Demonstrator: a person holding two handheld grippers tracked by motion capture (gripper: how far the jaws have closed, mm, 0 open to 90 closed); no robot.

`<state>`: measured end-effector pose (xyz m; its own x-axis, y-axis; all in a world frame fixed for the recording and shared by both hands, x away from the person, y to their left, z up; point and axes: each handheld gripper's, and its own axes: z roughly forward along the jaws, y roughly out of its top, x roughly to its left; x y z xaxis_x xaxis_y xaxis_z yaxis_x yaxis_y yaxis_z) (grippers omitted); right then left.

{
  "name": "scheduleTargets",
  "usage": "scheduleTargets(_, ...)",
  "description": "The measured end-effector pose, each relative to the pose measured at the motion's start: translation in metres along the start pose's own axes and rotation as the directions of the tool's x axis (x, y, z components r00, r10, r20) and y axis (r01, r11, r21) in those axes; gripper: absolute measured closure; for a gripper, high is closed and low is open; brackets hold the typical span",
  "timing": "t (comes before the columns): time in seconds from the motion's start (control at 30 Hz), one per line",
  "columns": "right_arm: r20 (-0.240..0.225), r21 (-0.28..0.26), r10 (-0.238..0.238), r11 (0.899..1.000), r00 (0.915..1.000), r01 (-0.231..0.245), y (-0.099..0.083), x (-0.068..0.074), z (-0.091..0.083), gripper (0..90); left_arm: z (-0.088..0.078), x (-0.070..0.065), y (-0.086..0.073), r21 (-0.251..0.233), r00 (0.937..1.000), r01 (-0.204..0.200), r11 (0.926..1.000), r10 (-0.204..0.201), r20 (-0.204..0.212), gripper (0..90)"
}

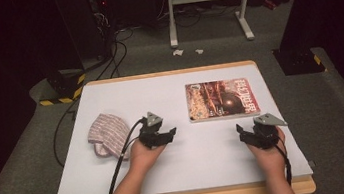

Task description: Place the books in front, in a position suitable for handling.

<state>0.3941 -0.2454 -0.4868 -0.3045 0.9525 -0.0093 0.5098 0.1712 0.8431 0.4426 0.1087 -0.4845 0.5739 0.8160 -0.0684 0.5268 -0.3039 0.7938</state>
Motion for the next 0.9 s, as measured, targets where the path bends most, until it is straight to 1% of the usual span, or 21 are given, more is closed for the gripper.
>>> scheduleTargets(0.07, 0.029, 0.021, 0.006, 1.0, 0.9995, -0.007, 0.006, -0.013, 0.008, 29.0, 0.017, -0.005, 0.012, 0.003, 0.9999, 0.004, 1.0, -0.004, 0.01, 35.6)
scheduleTargets(0.1, 0.039, 0.028, 0.015, 0.999, 0.9991, -0.016, 0.01, -0.019, 0.012, 29.6, 0.017, -0.005, 0.012, 0.003, 0.9999, 0.004, 1.0, -0.004, 0.01, 35.6)
scheduleTargets(0.13, 0.045, 0.031, 0.025, 0.999, 0.9987, -0.027, 0.013, -0.025, 0.015, 30.0, 0.031, -0.009, 0.023, 0.01, 0.9999, 0.002, 0.9999, -0.003, 0.01, 35.6)
scheduleTargets(0.17, 0.051, 0.035, 0.03, 0.999, 0.9983, -0.032, 0.017, -0.029, 0.019, 30.0, 0.036, -0.011, 0.027, 0.012, 0.9999, 0.003, 0.9999, -0.003, 0.013, 35.6)
scheduleTargets(0.2, 0.063, 0.04, 0.025, 0.999, 0.9977, -0.028, 0.02, -0.032, 0.021, 30.5, 0.043, -0.014, 0.033, 0.01, 0.9999, 0.007, 0.9999, -0.008, 0.013, 35.5)
scheduleTargets(0.23, 0.063, 0.04, 0.025, 0.999, 0.9977, -0.028, 0.02, -0.032, 0.021, 30.5, 0.043, -0.014, 0.033, 0.01, 0.9999, 0.007, 0.9999, -0.008, 0.013, 35.4)
scheduleTargets(0.27, 0.066, 0.055, 0.03, 0.998, 0.9974, -0.034, 0.028, -0.039, 0.027, 35.0, 0.048, -0.016, 0.037, 0.007, 0.9997, 0.017, 0.9998, -0.017, 0.018, 35.1)
scheduleTargets(0.3, 0.066, 0.055, 0.03, 0.998, 0.9974, -0.034, 0.028, -0.039, 0.027, 35.0, 0.054, -0.019, 0.043, 0.003, 0.9999, 0.009, 1.0, -0.009, 0.009, 35.1)
scheduleTargets(0.33, 0.072, 0.073, 0.024, 0.997, 0.9971, -0.029, 0.032, -0.042, 0.032, 34.8, 0.06, -0.022, 0.046, 0.009, 1.0, -0.003, 1.0, 0.003, -0.006, 34.8)
scheduleTargets(0.4, 0.084, 0.081, 0.019, 0.996, 0.9962, -0.026, 0.041, -0.048, 0.041, 33.9, 0.076, -0.024, 0.052, 0.048, 0.9993, 0.038, 0.9981, -0.038, 0.002, 33.8)
scheduleTargets(0.43, 0.08, 0.082, 0.035, 0.996, 0.9962, -0.041, 0.043, -0.05, 0.045, 33.8, 0.076, -0.024, 0.052, 0.048, 0.9993, 0.038, 0.9981, -0.038, 0.002, 33.7)
scheduleTargets(0.47, 0.08, 0.082, 0.035, 0.996, 0.9962, -0.041, 0.043, -0.05, 0.045, 33.8, 0.083, -0.024, 0.054, 0.066, 0.9985, 0.055, 0.9963, -0.055, 0.004, 33.7)
scheduleTargets(0.5, 0.081, 0.123, 0.042, 0.991, 0.9958, -0.052, 0.046, -0.054, 0.058, 32.9, 0.09, -0.026, 0.055, 0.088, 0.998, 0.061, 0.9942, -0.062, 0.008, 33.0)
scheduleTargets(0.57, 0.082, 0.13, 0.046, 0.99, 0.9956, -0.056, 0.046, -0.056, 0.063, 33.3, 0.092, -0.027, 0.055, 0.093, 0.9981, 0.061, 0.9938, -0.062, 0.006, 32.8)
scheduleTargets(0.6, 0.085, 0.148, 0.065, 0.986, 0.9943, -0.077, 0.043, -0.06, 0.072, 31.8, 0.095, -0.026, 0.054, 0.101, 0.9971, 0.073, 0.9922, -0.075, 0.011, 32.8)
scheduleTargets(0.67, 0.091, 0.173, 0.083, 0.98, 0.9924, -0.098, 0.038, -0.064, 0.079, 28.5, 0.097, -0.025, 0.051, 0.108, 0.9956, 0.087, 0.9903, -0.091, 0.025, 32.6)
scheduleTargets(0.7, 0.069, 0.171, 0.126, 0.976, 0.9896, -0.136, 0.035, -0.069, 0.08, 28.3, 0.097, -0.024, 0.05, 0.098, 0.9954, 0.09, 0.9911, -0.092, 0.025, 32.2)
scheduleTargets(0.77, 0.042, 0.177, 0.166, 0.969, 0.9851, -0.171, 0.034, -0.072, 0.081, 32.0, 0.096, -0.026, 0.049, 0.095, 0.9963, 0.079, 0.9923, -0.082, 0.027, 33.8)
scheduleTargets(0.8, 0.026, 0.179, 0.169, 0.969, 0.9853, -0.171, 0.034, -0.071, 0.081, 31.5, 0.096, -0.028, 0.048, 0.09, 0.9962, 0.08, 0.9927, -0.083, 0.027, 37.6)
scheduleTargets(0.83, 0.04, 0.182, 0.155, 0.97, 0.987, -0.16, 0.034, -0.068, 0.081, 31.5, 0.095, -0.029, 0.047, 0.085, 0.9959, 0.086, 0.9926, -0.088, 0.022, 38.9)
scheduleTargets(0.9, 0.049, 0.187, 0.157, 0.969, 0.9863, -0.164, 0.035, -0.067, 0.081, 31.7, 0.094, -0.029, 0.046, 0.081, 0.9957, 0.088, 0.9928, -0.09, 0.02, 39.6)
